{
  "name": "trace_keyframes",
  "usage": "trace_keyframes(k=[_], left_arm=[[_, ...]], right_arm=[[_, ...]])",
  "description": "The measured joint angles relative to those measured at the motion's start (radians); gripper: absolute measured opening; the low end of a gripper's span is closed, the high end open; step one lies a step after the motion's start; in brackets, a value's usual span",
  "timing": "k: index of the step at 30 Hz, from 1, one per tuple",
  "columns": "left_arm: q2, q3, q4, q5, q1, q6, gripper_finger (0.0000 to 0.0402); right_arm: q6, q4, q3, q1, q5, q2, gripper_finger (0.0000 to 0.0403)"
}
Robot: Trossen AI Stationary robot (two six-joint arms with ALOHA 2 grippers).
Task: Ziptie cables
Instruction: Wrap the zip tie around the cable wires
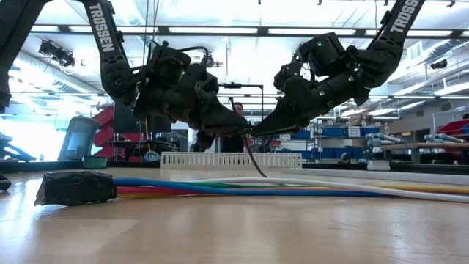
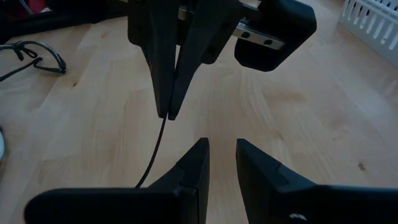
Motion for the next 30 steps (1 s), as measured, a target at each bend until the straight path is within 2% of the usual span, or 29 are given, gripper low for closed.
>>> trace_keyframes(k=[8,10,12,16,23,28,30], left_arm=[[0.0,0.0,0.004,0.0,-0.005,0.013,0.0001],[0.0,0.0,0.005,0.0,-0.01,0.031,0.0001],[0.0,0.0,0.005,0.0,-0.012,0.034,0.0001],[0.0,0.0,0.003,0.005,-0.01,0.035,0.0001],[0.0,0.0,-0.007,0.048,-0.004,0.035,0.0001],[0.0,0.0,-0.026,0.056,-0.003,0.035,0.0001],[0.0,0.0,-0.062,0.056,-0.003,0.034,0.0001]], right_arm=[[0.004,0.027,0.0,0.0,0.0,0.0,0.0069],[0.046,0.029,0.001,0.004,-0.002,0.0,0.0069],[0.083,0.02,0.001,0.009,-0.03,0.0,0.0069],[0.041,-0.078,0.001,0.042,-0.103,0.0,0.0069],[0.194,-0.114,0.001,0.102,-0.091,0.0,0.0069],[0.123,-0.118,0.001,0.144,-0.088,-0.004,0.0062],[0.097,-0.13,0.001,0.171,-0.041,-0.012,0.0051]])
